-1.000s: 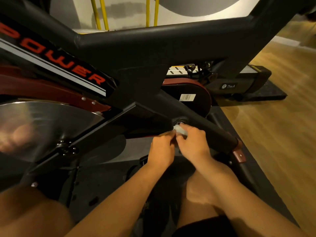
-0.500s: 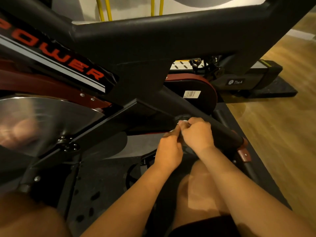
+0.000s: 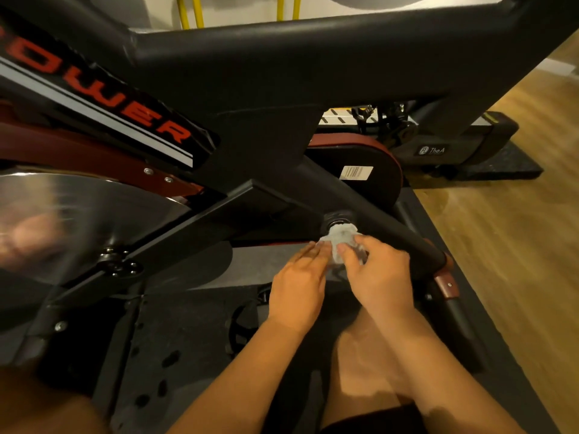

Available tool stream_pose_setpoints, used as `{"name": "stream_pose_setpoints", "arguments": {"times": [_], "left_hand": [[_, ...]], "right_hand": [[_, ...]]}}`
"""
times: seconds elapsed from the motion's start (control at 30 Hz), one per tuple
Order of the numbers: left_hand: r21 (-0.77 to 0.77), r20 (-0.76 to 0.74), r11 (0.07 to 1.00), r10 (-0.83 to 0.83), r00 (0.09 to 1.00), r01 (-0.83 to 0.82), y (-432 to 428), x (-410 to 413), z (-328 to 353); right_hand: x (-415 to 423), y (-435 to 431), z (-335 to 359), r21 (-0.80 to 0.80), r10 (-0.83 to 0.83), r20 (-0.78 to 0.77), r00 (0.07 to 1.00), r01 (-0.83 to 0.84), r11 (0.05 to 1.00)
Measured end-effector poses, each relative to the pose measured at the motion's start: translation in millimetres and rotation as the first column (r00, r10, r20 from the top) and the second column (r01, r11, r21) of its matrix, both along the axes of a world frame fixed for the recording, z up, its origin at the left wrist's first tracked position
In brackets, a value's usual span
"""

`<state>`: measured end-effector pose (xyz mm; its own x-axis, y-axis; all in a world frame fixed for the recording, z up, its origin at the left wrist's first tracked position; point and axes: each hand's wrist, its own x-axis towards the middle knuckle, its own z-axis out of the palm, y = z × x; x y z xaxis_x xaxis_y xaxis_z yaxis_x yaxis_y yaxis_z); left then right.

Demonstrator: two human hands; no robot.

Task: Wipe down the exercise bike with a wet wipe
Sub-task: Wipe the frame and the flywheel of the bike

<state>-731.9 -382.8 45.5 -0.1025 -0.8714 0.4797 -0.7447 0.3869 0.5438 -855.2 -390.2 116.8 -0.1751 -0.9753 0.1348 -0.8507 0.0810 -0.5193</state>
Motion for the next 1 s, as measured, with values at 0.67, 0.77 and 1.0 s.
{"name": "stream_pose_setpoints", "arguments": {"times": [0.67,0.77,1.0], "left_hand": [[0.212,0.131,0.975,-0.094,0.987,0.065,-0.5,72.9,-13.8],[0.342,0.169,0.94,-0.063,0.984,0.001,0.9,83.0,-16.9],[0.499,-0.118,0.826,-0.235,0.965,0.263,-23.6,37.5,8.8]], "right_hand": [[32.5,0.5,-52.9,0.401,0.049,0.215,0.975,-0.134,0.906],[46.8,7.6,-67.3,0.482,-0.109,0.493,0.863,-0.167,0.86],[31.0,-0.4,-42.0,0.158,-0.222,0.898,0.38,0.191,0.969]]}}
